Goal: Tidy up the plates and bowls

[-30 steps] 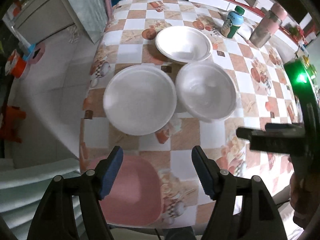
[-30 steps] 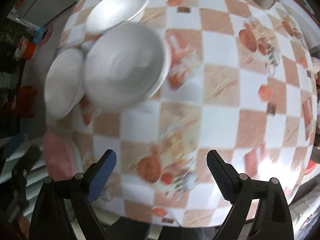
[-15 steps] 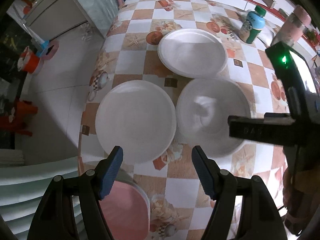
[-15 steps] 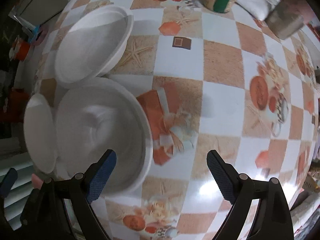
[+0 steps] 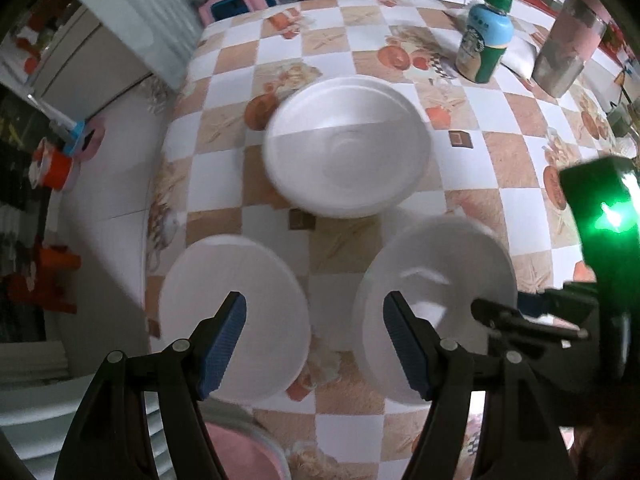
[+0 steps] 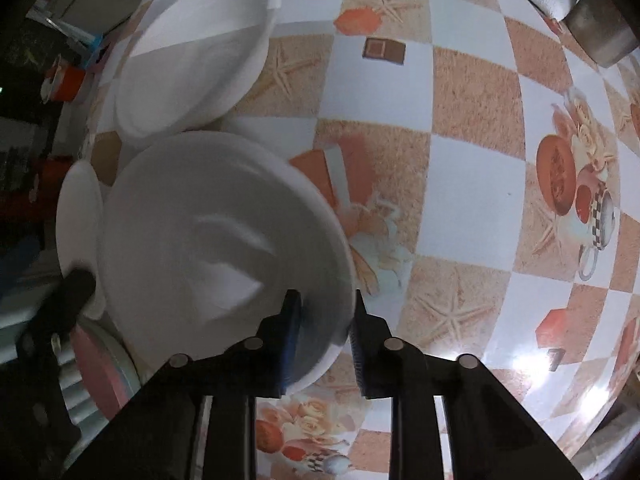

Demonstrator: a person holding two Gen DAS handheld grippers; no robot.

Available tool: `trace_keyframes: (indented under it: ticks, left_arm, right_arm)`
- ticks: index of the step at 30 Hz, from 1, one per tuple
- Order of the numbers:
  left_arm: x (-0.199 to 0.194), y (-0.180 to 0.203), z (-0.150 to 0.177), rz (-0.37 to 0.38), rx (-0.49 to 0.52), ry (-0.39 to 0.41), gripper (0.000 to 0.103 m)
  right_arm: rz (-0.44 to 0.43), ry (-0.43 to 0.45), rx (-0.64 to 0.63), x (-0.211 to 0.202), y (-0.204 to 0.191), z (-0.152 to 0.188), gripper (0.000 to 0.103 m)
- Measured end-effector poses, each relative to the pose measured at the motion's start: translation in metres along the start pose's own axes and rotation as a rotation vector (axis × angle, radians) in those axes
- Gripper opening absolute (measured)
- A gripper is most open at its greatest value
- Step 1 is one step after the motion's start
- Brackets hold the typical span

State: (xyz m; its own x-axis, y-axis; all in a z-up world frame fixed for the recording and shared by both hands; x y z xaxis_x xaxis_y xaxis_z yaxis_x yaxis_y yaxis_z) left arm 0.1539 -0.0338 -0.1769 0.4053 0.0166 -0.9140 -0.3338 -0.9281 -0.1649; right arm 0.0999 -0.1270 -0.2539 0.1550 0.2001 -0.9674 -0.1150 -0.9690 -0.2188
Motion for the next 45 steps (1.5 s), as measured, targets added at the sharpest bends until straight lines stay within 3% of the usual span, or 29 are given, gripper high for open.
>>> trace_keyframes:
  ticks: [7, 12, 14, 16, 24, 29, 31, 33, 38, 39, 40, 42, 45]
  left_arm:
    - [0.018, 0.044, 0.008, 0.069, 0.086, -0.063, 0.074]
    - [0.028, 0.074, 0.031, 0.161, 0.097, -0.167, 0.035]
    - [0.031, 0.085, 0.047, 0.197, 0.104, -0.208, 0.025]
    - [0.029, 0.094, 0.060, 0.208, 0.125, -0.223, 0.024]
    - [0.002, 0.127, 0.125, 0.262, 0.223, -0.257, 0.024]
    - [-0.010, 0.137, 0.147, 0.269, 0.274, -0.253, 0.027]
    - [-0.012, 0.137, 0.147, 0.254, 0.284, -0.250, 0.037]
    - [-0.018, 0.135, 0.146, 0.241, 0.293, -0.230, 0.058]
    - [-0.040, 0.126, 0.145, 0.273, 0.316, -0.180, 0.068]
    - [-0.045, 0.124, 0.146, 0.278, 0.318, -0.173, 0.070]
    - [-0.047, 0.122, 0.145, 0.282, 0.319, -0.169, 0.070]
    - [-0.054, 0.114, 0.146, 0.292, 0.314, -0.162, 0.070]
    - [-0.058, 0.081, 0.133, 0.290, 0.291, -0.149, 0.070]
  right_arm:
    - [-0.020, 0.002, 0.005, -0.031, 0.032, 0.011, 0.022]
    - [-0.024, -0.016, 0.025, -0.042, 0.060, 0.032, 0.022]
    - [-0.030, -0.024, 0.036, -0.046, 0.071, 0.046, 0.022]
    - [-0.029, -0.035, 0.039, -0.051, 0.079, 0.058, 0.022]
    - [-0.020, -0.089, 0.020, -0.068, 0.097, 0.122, 0.022]
    - [-0.013, -0.109, 0.025, -0.073, 0.105, 0.152, 0.023]
    - [-0.010, -0.114, 0.033, -0.073, 0.109, 0.154, 0.023]
    - [0.000, -0.108, 0.026, -0.074, 0.107, 0.153, 0.023]
    - [0.004, -0.086, 0.017, -0.089, 0.103, 0.151, 0.023]
    - [0.012, -0.080, 0.021, -0.093, 0.107, 0.149, 0.029]
    - [0.021, -0.071, 0.028, -0.098, 0.115, 0.151, 0.052]
    - [0.034, -0.043, 0.041, -0.108, 0.124, 0.146, 0.078]
    - [0.042, -0.004, 0.068, -0.124, 0.139, 0.130, 0.078]
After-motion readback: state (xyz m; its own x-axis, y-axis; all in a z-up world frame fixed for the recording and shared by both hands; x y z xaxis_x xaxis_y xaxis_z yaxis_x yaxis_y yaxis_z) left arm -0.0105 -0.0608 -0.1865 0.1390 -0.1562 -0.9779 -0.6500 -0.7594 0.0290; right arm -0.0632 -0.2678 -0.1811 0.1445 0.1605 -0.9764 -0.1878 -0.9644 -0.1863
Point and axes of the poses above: each gripper's, at about its wrist camera, not at the fingertips, and x roughly the way its jaws point, y to its right, z to its underside, the point moved 5 cm from there along x, roughly the way its jaws point, and after that the axes turned 12 degrees about y, right-handed, at the moved point
